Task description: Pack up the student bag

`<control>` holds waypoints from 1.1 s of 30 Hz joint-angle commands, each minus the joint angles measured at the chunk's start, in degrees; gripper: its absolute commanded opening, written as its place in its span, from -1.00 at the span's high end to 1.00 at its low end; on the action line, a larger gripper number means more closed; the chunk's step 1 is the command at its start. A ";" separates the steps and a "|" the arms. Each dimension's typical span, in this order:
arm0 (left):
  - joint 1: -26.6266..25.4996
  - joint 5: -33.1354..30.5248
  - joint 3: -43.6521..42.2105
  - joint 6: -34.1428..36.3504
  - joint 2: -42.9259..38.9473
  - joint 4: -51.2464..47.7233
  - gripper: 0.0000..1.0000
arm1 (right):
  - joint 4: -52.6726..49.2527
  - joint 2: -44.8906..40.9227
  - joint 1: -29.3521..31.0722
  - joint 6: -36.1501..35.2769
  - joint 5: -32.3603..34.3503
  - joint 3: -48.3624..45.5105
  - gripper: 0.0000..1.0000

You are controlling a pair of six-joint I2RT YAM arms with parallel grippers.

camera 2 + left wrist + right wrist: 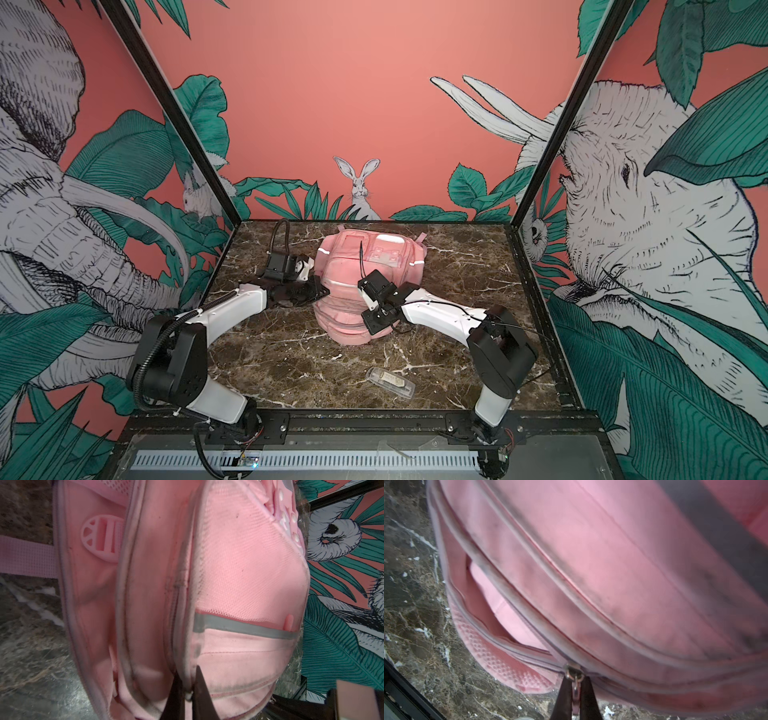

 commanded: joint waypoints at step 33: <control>1.13 -2.91 -0.85 0.54 -9.72 -2.81 -0.43 | -1.47 6.71 5.91 1.16 -3.48 13.23 1.00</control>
